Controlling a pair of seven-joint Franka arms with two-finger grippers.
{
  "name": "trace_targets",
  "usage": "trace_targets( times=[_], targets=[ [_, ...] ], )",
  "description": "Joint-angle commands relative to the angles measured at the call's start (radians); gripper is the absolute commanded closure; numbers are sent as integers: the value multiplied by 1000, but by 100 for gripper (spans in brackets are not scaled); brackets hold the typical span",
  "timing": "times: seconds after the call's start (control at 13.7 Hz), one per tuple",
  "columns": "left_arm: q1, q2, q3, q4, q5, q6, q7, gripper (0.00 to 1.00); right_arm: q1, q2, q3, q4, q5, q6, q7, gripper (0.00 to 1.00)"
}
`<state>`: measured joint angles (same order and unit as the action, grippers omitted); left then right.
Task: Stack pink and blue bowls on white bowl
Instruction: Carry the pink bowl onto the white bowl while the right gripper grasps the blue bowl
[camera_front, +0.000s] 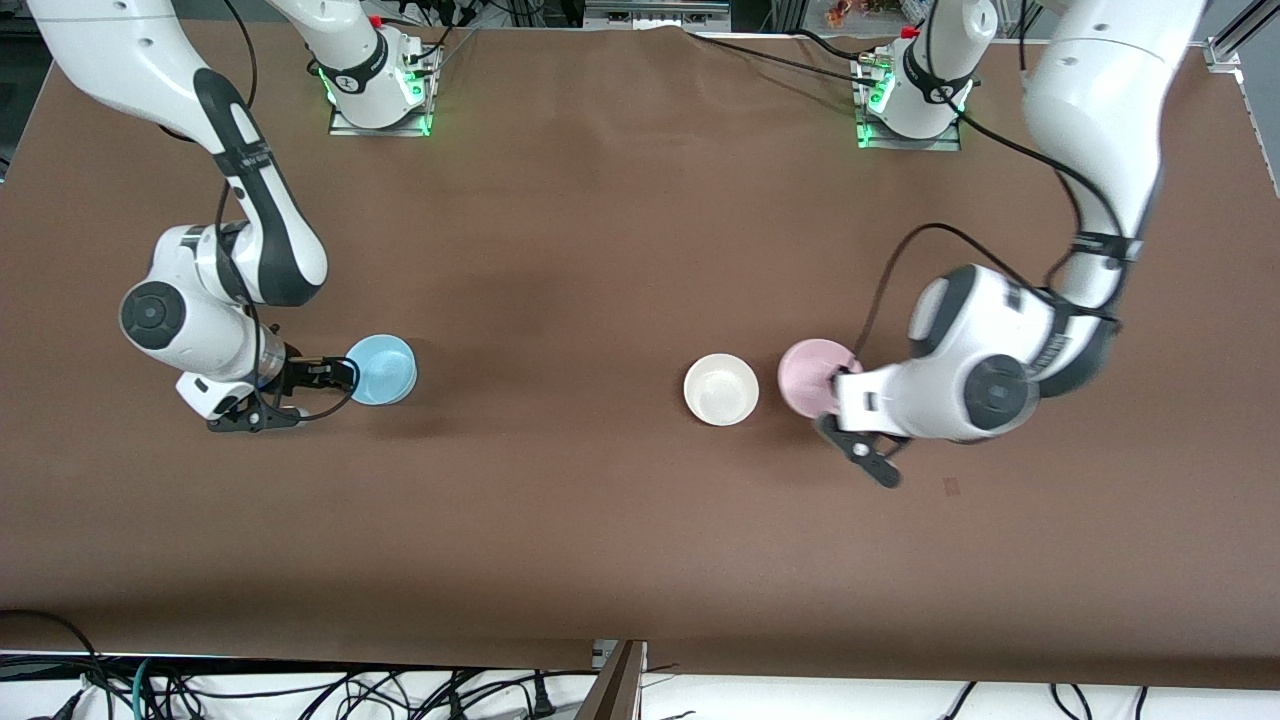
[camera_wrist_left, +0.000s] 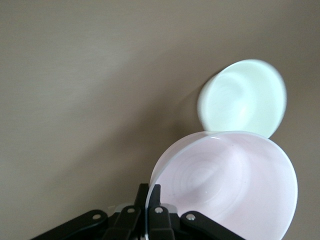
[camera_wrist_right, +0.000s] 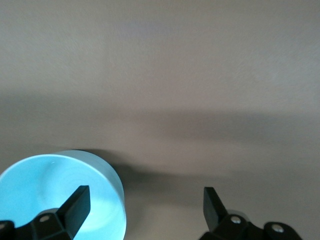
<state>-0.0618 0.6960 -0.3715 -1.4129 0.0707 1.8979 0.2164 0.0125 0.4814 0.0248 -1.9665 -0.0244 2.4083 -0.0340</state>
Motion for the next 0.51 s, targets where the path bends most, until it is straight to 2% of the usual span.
trace_targets(
  times=[0.0,0.22,0.44],
  targets=[
    [-88,36,17,45,-14,-22,-193,100,-5,-27,3,-43,15,15,9,0],
    [-118,65,17,42,-20,-16,-259,100,-5,-41,4,-57,15,3,9,0],
    [-147,86,17,23,-19,61,-305,100,-5,-64,4,-107,15,-2,8,0]
  ],
)
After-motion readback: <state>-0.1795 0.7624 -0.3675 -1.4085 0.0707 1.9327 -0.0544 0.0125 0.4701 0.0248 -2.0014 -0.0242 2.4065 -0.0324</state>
